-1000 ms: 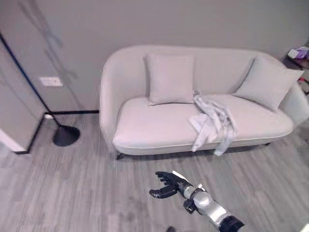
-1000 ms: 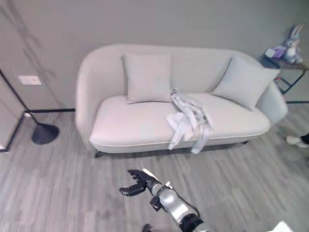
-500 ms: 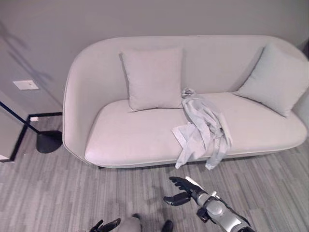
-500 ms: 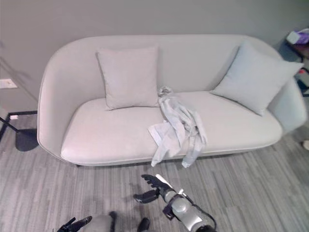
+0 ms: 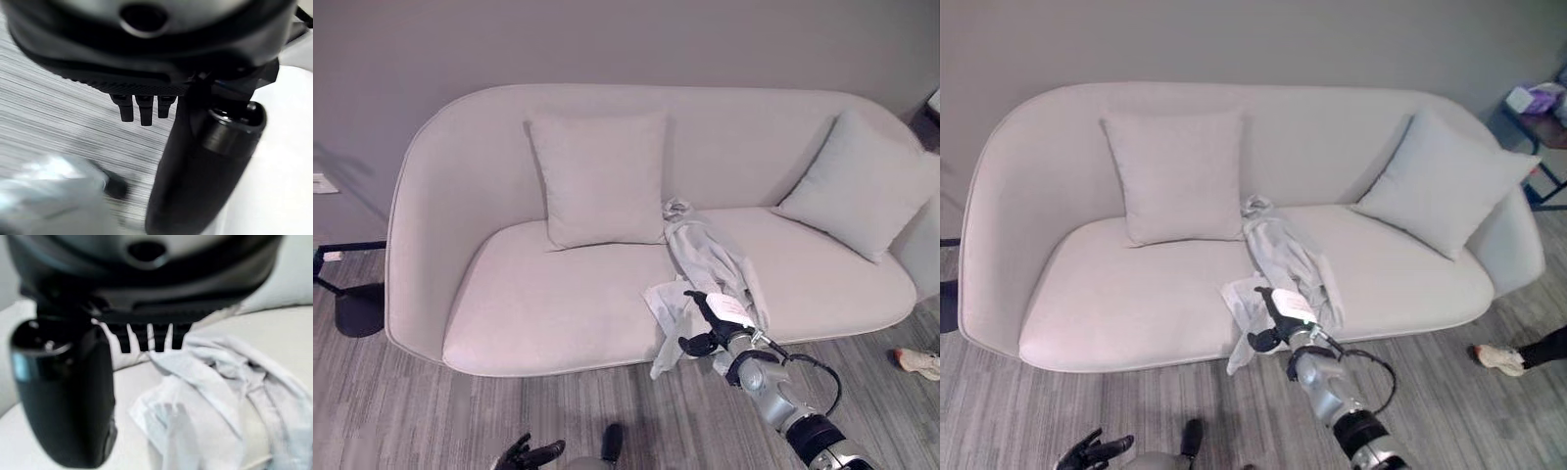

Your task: Hang the clothes on the sofa on the clothes rack.

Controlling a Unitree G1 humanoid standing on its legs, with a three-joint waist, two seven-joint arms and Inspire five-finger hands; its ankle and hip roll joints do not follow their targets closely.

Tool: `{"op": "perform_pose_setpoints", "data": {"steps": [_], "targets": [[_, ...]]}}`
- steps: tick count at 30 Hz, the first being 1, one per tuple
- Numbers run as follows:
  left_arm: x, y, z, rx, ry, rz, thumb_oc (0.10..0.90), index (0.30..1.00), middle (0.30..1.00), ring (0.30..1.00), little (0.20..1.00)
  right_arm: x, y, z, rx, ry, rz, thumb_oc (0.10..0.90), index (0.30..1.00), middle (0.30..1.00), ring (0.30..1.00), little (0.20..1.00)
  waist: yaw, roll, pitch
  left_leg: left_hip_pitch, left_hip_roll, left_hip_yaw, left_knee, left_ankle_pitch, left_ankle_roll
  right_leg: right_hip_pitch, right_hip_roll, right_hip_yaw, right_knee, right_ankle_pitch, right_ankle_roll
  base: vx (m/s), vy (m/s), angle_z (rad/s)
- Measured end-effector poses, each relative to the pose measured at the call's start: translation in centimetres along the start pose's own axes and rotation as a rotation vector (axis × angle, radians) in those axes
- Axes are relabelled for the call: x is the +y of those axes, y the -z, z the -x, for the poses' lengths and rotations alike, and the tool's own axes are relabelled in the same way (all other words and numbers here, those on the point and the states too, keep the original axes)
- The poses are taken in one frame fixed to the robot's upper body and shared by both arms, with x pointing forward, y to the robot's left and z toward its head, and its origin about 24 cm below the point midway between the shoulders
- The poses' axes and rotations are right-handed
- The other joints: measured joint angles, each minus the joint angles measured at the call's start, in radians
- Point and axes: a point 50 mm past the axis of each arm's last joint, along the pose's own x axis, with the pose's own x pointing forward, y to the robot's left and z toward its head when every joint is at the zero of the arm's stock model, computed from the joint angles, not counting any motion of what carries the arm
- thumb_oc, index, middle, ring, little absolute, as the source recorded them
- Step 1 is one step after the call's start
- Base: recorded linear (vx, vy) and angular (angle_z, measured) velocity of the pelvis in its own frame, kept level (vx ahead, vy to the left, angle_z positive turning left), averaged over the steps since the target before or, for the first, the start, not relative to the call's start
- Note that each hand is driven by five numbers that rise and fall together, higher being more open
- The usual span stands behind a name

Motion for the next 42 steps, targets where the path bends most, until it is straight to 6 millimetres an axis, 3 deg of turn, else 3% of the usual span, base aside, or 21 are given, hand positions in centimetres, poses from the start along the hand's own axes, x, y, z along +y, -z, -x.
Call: {"op": "perform_pose_setpoints", "data": {"steps": [1, 2, 4, 6, 7, 9, 10, 11, 12, 15, 17, 18, 20, 21, 26, 32, 36, 37, 38, 41, 42], "targets": [[0.2, -0.1, 0.0, 0.003, -0.019, -0.005, 0.800, 0.900, 0.900, 0.900, 0.900, 1.2, 0.0, -0.4, 0.071, -0.012, -0.071, 0.800, 0.900, 0.900, 0.900, 0.900, 0.000, -0.003, 0.002, -0.006, 0.001, -0.022, 0.002, 0.003, -0.005, 0.026, -0.056, 0.019, -0.069, 0.060, 0.008, 0.08, -0.213, 0.46], [0.1, -0.7, -0.1, -0.011, -0.022, -0.001, 0.800, 0.900, 0.900, 0.900, 0.900, 2.3, 0.5, -0.2, 0.123, -0.040, -0.095, 0.800, 0.900, 0.900, 0.900, 0.900, 0.006, -0.003, 0.002, -0.015, 0.006, -0.049, 0.010, 0.003, -0.013, 0.047, -0.072, 0.041, -0.096, 0.087, 0.009, 0.05, -0.137, 0.85], [0.1, -1.9, -0.3, -0.055, -0.027, 0.014, 0.800, 0.900, 0.900, 0.900, 0.900, 4.8, 1.7, 0.9, 0.205, -0.130, -0.122, 0.800, 0.900, 0.900, 0.900, 0.900, 0.032, -0.028, 0.008, -0.017, 0.019, -0.102, 0.010, 0.011, -0.041, 0.075, -0.053, 0.040, -0.092, 0.104, 0.031, 0.10, -0.208, 0.84], [1.0, -1.9, -0.2, -0.061, -0.052, 0.028, 0.800, 0.900, 0.900, 0.900, 0.900, 6.5, 1.5, 1.7, 0.245, -0.175, -0.191, 0.800, 0.900, 0.900, 0.900, 0.900, 0.033, -0.080, 0.011, -0.001, 0.019, -0.109, 0.002, 0.010, -0.064, 0.067, -0.011, 0.033, -0.097, 0.104, 0.031, 0.19, -0.396, 0.26], [2.6, -0.2, 0.1, -0.005, -0.109, 0.054, 0.800, 0.900, 0.900, 0.900, 0.900, 8.4, 2.3, 3.0, 0.327, -0.203, -0.300, 0.800, 0.900, 0.900, 0.900, 0.900, 0.033, -0.122, -0.014, 0.023, 0.058, -0.099, 0.006, -0.017, -0.127, 0.095, 0.083, -0.082, -0.186, 0.116, -0.019, 0.16, -0.396, -0.19], [3.3, 1.2, 0.4, 0.035, -0.143, 0.087, 0.800, 0.900, 0.900, 0.900, 0.900, 8.6, 4.5, 3.8, 0.434, -0.198, -0.324, 0.800, 0.900, 0.900, 0.900, 0.900, 0.021, -0.118, -0.025, 0.035, 0.159, -0.075, 0.012, -0.025, -0.189, 0.105, 0.187, -0.086, -0.187, 0.086, -0.055, 0.15, -0.379, -0.28], [3.2, 1.3, 0.4, 0.030, -0.144, 0.060, 0.800, 0.900, 0.900, 0.900, 0.900, 8.8, 7.1, 4.5, 0.591, -0.174, -0.403, 0.800, 0.900, 0.900, 0.900, 0.900, 0.019, -0.101, -0.033, 0.039, 0.234, -0.072, 0.007, -0.026, -0.224, 0.106, 0.254, -0.085, -0.187, 0.074, -0.074, 0.18, -0.264, -0.24], [2.7, 1.0, 0.3, 0.020, -0.125, 0.028, 0.800, 0.900, 0.900, 0.900, 0.900, 8.6, 8.9, 5.3, 0.701, -0.164, -0.436, 0.800, 0.900, 0.900, 0.900, 0.900, 0.021, -0.082, -0.047, 0.021, 0.261, -0.060, 0.003, -0.022, -0.235, 0.083, 0.290, -0.078, -0.186, 0.069, -0.094, 0.16, -0.145, -0.14], [2.1, 0.9, 0.3, 0.012, -0.108, 0.016, 0.800, 0.900, 0.900, 0.900, 0.900, 8.2, 10.1, 5.8, 0.751, -0.124, -0.486, 0.800, 0.900, 0.900, 0.900, 0.900, 0.015, -0.056, -0.047, 0.000, 0.276, -0.051, 0.004, -0.009, -0.255, 0.068, 0.307, -0.078, -0.187, 0.069, -0.105, 0.10, -0.071, 0.09], [0.2, 1.9, 0.5, 0.025, -0.048, -0.074, 0.800, 0.900, 0.900, 0.900, 0.900, 6.9, 13.1, 7.2, 0.901, -0.017, -0.611, 0.800, 0.900, 0.900, 0.900, 0.900, 0.003, 0.064, -0.052, -0.091, 0.273, -0.082, 0.011, 0.004, -0.263, 0.005, 0.310, -0.128, -0.180, 0.085, -0.127, -0.04, 0.075, 0.34], [-1.4, 1.3, 0.4, -0.009, 0.009, -0.209, 0.800, 0.900, 0.900, 0.900, 0.900, 4.8, 12.5, 5.0, 0.854, 0.059, -0.684, 0.800, 0.900, 0.900, 0.900, 0.900, 0.002, 0.119, -0.017, -0.169, 0.239, -0.087, 0.014, 0.028, -0.244, -0.070, 0.278, -0.129, -0.179, 0.114, -0.123, -0.13, 0.193, 0.16], [-3.2, -0.9, 0.1, -0.094, 0.073, -0.342, 0.800, 0.900, 0.900, 0.900, 0.900, 1.8, 11.2, 2.1, 0.758, 0.138, -0.727, 0.800, 0.900, 0.900, 0.900, 0.900, 0.003, 0.155, 0.048, -0.229, 0.209, -0.095, 0.012, 0.057, -0.223, -0.128, 0.244, -0.130, -0.179, 0.141, -0.111, -0.07, 0.263, 0.25], [-4.7, -3.5, 0.0, -0.200, 0.110, -0.441, 0.800, 0.900, 0.900, 0.900, 0.900, -1.4, 9.5, -0.5, 0.715, 0.279, -0.981, 0.800, 0.900, 0.900, 0.900, 0.900, 0.004, 0.156, 0.096, -0.294, 0.167, -0.101, 0.007, 0.071, -0.204, -0.188, 0.206, -0.131, -0.179, 0.158, -0.095, -0.01, 0.169, 0.24], [-4.9, -4.3, 0.0, -0.233, 0.115, -0.455, 0.800, 0.900, 0.900, 0.900, 0.900, -2.2, 9.0, -1.1, 0.690, 0.316, -1.053, 0.800, 0.900, 0.900, 0.900, 0.900, 0.004, 0.148, 0.120, -0.294, 0.153, -0.100, 0.001, 0.080, -0.195, -0.190, 0.192, -0.131, -0.179, 0.165, -0.084, 0.00, 0.074, 0.20], [-5.2, -6.8, 0.0, -0.336, 0.132, -0.563, 0.800, 0.900, 0.900, 0.900, 0.900, -2.5, 6.3, -2.6, 0.592, 0.342, -1.197, 0.800, 0.900, 0.900, 0.900, 0.900, 0.022, 0.076, 0.159, -0.300, 0.098, -0.101, -0.001, 0.086, -0.182, -0.190, 0.138, -0.135, -0.179, 0.166, -0.078, 0.00, 0.085, 0.14], [-6.7, -8.5, 0.5, -0.447, 0.174, -0.681, 0.800, 0.900, 0.900, 0.900, 0.900, -2.2, 3.7, -3.6, 0.526, 0.300, -1.223, 0.800, 0.900, 0.900, 0.900, 0.900, 0.039, 0.071, 0.162, -0.332, 0.080, -0.130, -0.001, 0.090, -0.176, -0.201, 0.124, -0.174, -0.179, 0.162, -0.061, -0.03, 0.018, 0.16], [-7.5, -9.5, 0.9, -0.503, 0.201, -0.728, 0.800, 0.900, 0.900, 0.900, 0.900, -3.7, 4.2, -4.0, 0.532, 0.349, -1.193, 0.800, 0.900, 0.900, 0.900, 0.900, 0.060, 0.066, 0.173, -0.393, 0.075, -0.156, 0.011, 0.097, -0.173, -0.243, 0.125, -0.194, -0.179, 0.165, -0.055, -0.04, 0.012, 0.13], [-7.7, -9.8, 0.9, -0.515, 0.200, -0.736, 0.800, 0.900, 0.900, 0.900, 0.900, -4.2, 4.5, -4.0, 0.539, 0.367, -1.182, 0.707, 0.761, 0.761, 0.761, 0.761, 0.064, 0.061, 0.178, -0.404, 0.074, -0.160, 0.011, 0.100, -0.172, -0.250, 0.124, -0.203, -0.180, 0.165, -0.054, -0.06, -0.004, 0.16], [-7.7, -10.0, 0.9, -0.523, 0.195, -0.739, 0.800, 0.900, 0.900, 0.900, 0.900, -4.4, 4.7, -4.0, 0.548, 0.373, -1.171, 0.400, 0.300, 0.300, 0.300, 0.300, 0.067, 0.056, 0.182, -0.412, 0.073, -0.161, 0.012, 0.102, -0.172, -0.256, 0.124, -0.210, -0.180, 0.166, -0.053, -0.05, -0.001, 0.12], [-8.8, -11.1, 1.2, -0.565, 0.209, -0.771, 0.800, 0.900, 0.900, 0.900, 0.900, -7.4, 6.9, -3.8, 0.604, 0.439, -1.098, 0.400, 0.300, 0.300, 0.300, 0.300, 0.086, 0.063, 0.204, -0.446, 0.068, -0.191, 0.011, 0.113, -0.180, -0.274, 0.125, -0.236, -0.180, 0.166, -0.053, -0.02, 0.006, 0.21], [-8.8, -11.2, 1.2, -0.564, 0.208, -0.770, 0.800, 0.900, 0.900, 0.900, 0.900, -7.6, 7.3, -3.6, 0.616, 0.440, -1.083, 0.400, 0.300, 0.300, 0.300, 0.300, 0.091, 0.064, 0.209, -0.448, 0.066, -0.194, 0.012, 0.114, -0.179, -0.274, 0.124, -0.237, -0.180, 0.167, -0.051, 0.00, 0.012, 0.13]]}}
